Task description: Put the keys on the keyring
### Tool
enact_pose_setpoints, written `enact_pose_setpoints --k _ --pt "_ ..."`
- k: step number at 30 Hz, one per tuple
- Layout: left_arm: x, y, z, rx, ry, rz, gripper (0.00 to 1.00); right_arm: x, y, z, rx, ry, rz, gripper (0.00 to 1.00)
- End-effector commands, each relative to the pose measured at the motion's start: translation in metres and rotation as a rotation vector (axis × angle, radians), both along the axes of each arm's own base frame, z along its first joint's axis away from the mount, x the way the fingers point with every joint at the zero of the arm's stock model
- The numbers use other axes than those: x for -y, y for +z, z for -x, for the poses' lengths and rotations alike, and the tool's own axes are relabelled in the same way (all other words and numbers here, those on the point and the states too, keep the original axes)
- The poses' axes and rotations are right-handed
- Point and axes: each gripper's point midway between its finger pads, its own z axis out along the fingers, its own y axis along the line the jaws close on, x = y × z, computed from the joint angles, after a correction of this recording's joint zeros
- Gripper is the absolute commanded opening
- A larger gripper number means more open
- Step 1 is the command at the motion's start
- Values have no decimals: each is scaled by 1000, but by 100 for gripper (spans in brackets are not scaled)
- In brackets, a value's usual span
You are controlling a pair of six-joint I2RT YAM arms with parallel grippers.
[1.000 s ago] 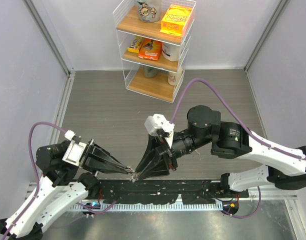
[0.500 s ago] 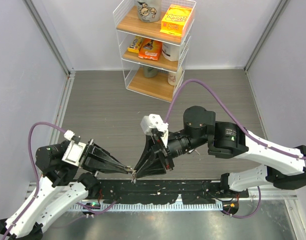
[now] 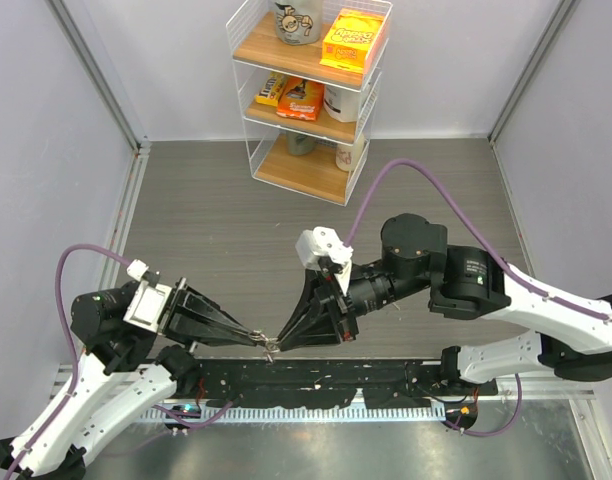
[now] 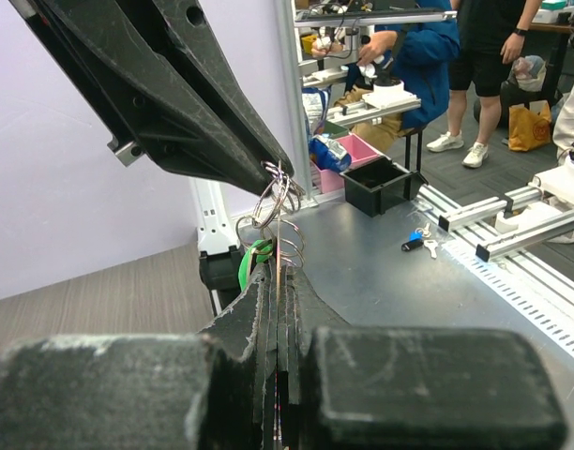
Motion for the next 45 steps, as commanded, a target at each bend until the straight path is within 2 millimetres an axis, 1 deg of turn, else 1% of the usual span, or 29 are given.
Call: enact_pose_setpoints --k 1,5,8,11,13,14,15,16,18,21,25,30,32,35,38,42,45 --pt "-5 15 5 42 10 51 0 15 24 2 30 -5 -89 17" --pt "-5 15 5 42 14 54 0 17 27 3 37 0 -101 17" --pt "-5 15 5 40 15 53 0 17 29 3 38 2 -108 11" --pt "-4 15 4 37 14 52 0 13 27 3 38 3 -101 11" --pt "-4 15 3 36 14 51 0 12 27 2 36 0 -99 19" --pt "-4 16 4 37 13 50 0 11 27 1 36 -4 -98 28" --pt "-4 16 4 38 13 51 0 11 27 0 41 -12 -98 30" --pt "-4 15 3 36 13 49 0 11 28 -1 42 -15 -100 35" --pt "-4 16 4 37 12 50 0 10 29 -2 47 -21 -105 41" --pt "-4 16 4 40 10 49 0 9 31 -3 49 -29 -110 43" --pt "-4 15 4 38 8 46 0 4 31 -6 54 -34 -106 44" --pt "-4 13 4 35 9 45 0 1 31 -4 49 -22 -104 43" --pt "-4 13 4 37 10 46 0 0 32 -3 46 -16 -105 42" --pt "-5 13 5 40 9 47 0 0 33 -3 45 -15 -106 36" --pt "-5 12 5 41 8 47 0 1 33 -3 44 -17 -108 35" --pt "-5 12 5 40 8 46 0 2 34 -3 44 -20 -116 30" --pt "-4 12 5 41 7 44 0 2 33 -2 41 -14 -112 29"
